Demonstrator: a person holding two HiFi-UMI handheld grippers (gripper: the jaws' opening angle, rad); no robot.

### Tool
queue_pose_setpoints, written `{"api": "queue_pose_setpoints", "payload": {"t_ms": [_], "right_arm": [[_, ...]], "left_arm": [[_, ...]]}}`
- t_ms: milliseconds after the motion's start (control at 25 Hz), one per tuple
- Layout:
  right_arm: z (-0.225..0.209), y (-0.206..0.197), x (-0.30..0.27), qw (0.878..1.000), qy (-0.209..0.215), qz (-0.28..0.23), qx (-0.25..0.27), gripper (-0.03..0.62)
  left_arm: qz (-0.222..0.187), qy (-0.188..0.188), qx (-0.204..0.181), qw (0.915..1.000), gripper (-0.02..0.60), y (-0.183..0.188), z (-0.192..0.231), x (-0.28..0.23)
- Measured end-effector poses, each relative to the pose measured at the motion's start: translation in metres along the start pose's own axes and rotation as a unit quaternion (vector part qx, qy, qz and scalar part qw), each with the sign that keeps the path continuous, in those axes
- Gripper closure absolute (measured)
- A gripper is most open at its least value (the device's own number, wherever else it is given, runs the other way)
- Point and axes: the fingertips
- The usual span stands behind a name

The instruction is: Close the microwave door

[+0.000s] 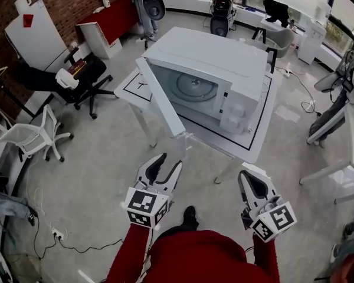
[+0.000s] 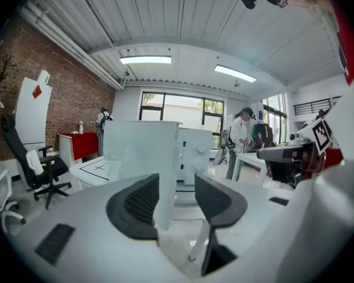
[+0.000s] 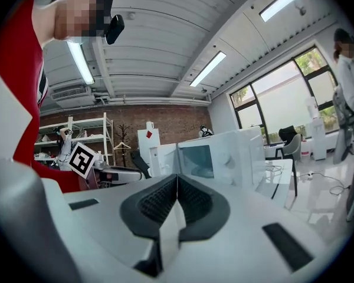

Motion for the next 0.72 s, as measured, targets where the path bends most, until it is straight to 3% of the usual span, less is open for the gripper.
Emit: {"api": "queue_pose_setpoints", "payload": {"t_ms": [320, 720], "right_arm": [[-0.030, 0.006, -0.020, 0.999, -0.040, 0.002, -0.001, 0.580], [-0.040, 0.008, -0.035, 0.998, -0.059, 0.005, -0.004, 0.579]], "left_arm": [[0.007, -0.028, -0.005, 0.9996, 0.387, 0.005, 0.015, -0.040], [-0.003, -0.075, -0.014, 0.9970, 0.387, 0.013, 0.007, -0.053]]}}
Point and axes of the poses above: the fingertips, and each gripper's own axes: x backward along the fingers, z to its left, y out of its top, and after that the axes turned 7 degrees about y, right-handed
